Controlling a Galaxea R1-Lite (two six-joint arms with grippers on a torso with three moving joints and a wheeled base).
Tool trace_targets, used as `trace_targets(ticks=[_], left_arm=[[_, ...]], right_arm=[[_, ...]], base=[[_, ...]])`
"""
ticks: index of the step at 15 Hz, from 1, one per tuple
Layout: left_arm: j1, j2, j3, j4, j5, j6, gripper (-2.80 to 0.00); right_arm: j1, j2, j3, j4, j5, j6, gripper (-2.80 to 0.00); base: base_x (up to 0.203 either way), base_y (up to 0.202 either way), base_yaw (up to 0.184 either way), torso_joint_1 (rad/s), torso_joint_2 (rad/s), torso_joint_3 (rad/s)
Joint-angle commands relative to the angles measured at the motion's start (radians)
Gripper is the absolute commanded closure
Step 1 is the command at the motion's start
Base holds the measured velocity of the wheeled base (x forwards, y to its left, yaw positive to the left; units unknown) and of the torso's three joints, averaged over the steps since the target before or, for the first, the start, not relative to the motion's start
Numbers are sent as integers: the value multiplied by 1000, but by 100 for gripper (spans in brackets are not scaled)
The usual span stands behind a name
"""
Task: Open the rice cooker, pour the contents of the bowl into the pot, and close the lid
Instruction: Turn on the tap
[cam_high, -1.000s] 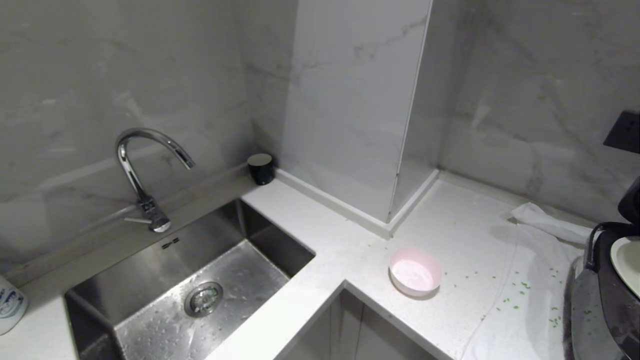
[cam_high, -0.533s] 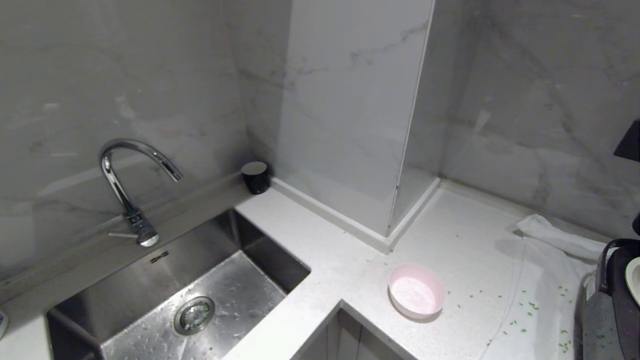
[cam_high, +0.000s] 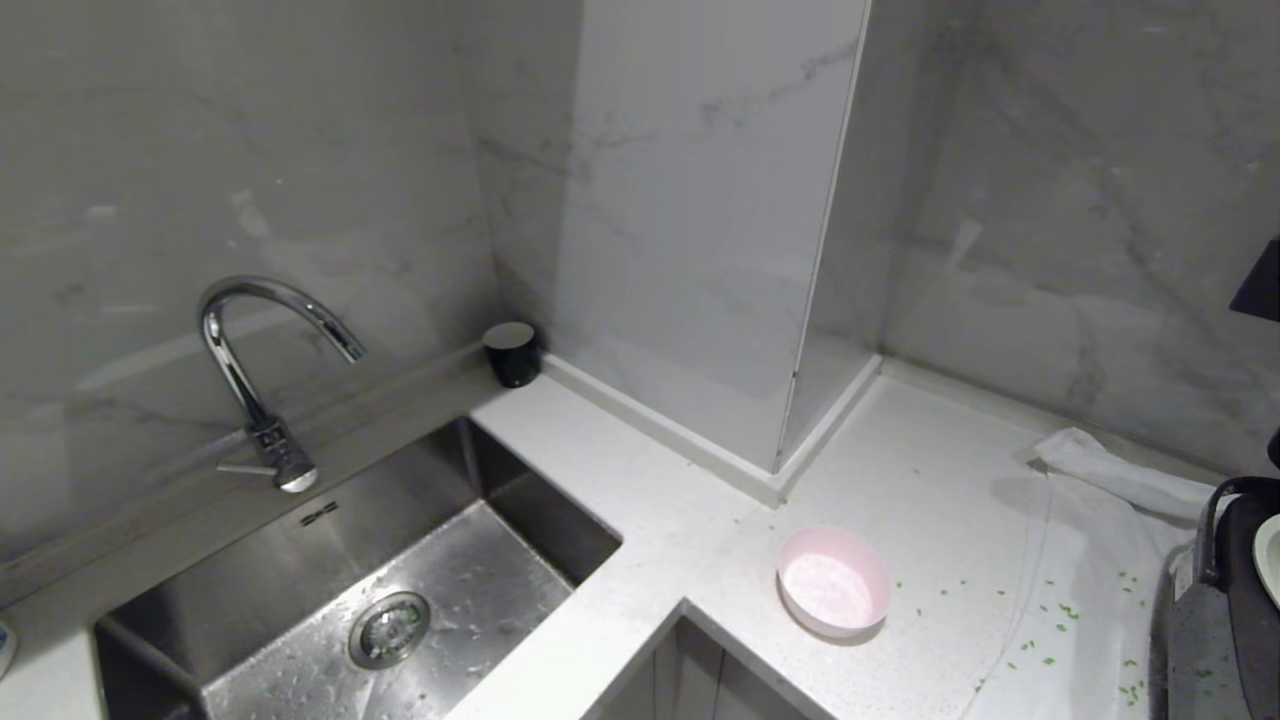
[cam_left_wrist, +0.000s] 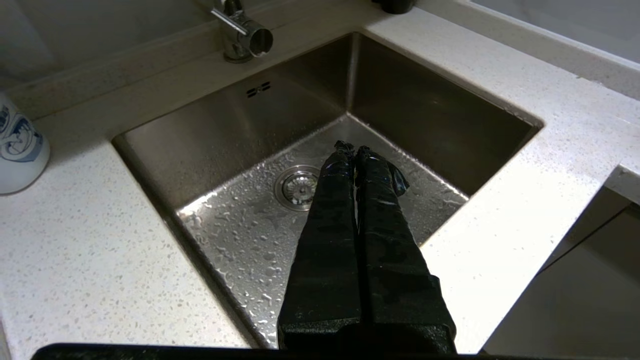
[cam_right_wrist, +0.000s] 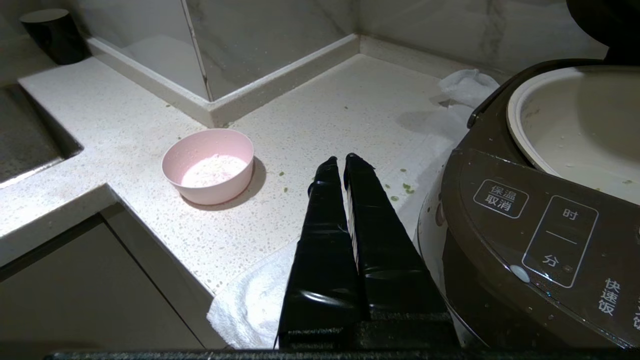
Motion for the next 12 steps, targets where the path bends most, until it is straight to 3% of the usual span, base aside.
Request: trace_targets(ticks=[1,12], left_arm=[[0,-2,0,2,1,0,0],[2,-2,0,2,0,0,0]], right_arm=[[0,1,0,0,0,0,0],[0,1,0,0,0,0,0]], base=[[0,0,0,0,0,0],[0,0,0,0,0,0]])
